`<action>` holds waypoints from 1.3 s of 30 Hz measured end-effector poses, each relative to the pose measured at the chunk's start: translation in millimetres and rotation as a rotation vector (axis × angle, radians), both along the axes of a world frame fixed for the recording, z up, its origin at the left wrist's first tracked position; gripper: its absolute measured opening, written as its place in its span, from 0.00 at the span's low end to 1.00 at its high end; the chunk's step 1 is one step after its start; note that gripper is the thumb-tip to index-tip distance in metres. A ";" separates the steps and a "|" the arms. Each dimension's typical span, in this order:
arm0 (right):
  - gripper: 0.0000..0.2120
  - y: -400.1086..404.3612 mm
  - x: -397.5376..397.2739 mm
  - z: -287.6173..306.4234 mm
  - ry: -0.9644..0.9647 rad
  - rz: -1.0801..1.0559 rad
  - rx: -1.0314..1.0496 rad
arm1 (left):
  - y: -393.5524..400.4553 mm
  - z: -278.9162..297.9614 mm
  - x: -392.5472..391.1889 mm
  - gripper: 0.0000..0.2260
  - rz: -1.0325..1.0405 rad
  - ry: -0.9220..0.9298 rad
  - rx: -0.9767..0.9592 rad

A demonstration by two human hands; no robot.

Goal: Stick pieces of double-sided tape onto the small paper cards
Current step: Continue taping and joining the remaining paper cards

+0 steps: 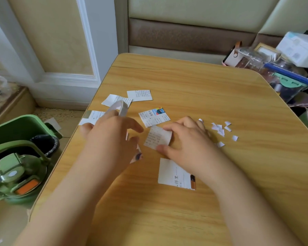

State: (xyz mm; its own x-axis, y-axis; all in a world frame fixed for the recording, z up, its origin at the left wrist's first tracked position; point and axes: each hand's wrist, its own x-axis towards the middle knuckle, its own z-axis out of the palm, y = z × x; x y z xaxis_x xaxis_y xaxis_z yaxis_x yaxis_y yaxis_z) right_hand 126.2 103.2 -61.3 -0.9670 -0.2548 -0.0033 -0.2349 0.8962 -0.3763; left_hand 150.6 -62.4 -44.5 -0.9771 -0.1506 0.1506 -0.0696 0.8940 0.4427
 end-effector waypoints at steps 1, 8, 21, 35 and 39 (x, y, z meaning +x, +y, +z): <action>0.19 2.5 -0.5 2.3 -0.003 -0.009 0.001 | -3.8 -0.4 0.8 0.07 -0.017 -0.034 -0.048; 0.18 13.5 2.8 7.0 -0.170 -0.074 -0.339 | -11.5 -3.3 5.3 0.17 -0.172 -0.184 -0.212; 0.08 21.8 6.7 19.8 -0.163 -0.171 -0.516 | 1.4 -13.6 2.7 0.29 -0.086 -0.177 -0.260; 0.06 10.9 -2.2 -3.2 0.013 -0.187 -0.345 | 3.5 -16.5 -1.1 0.20 -0.127 -0.211 -0.182; 0.06 15.7 -1.9 -1.6 -0.018 -0.160 -0.303 | 1.5 -18.0 -1.8 0.14 -0.098 -0.095 -0.160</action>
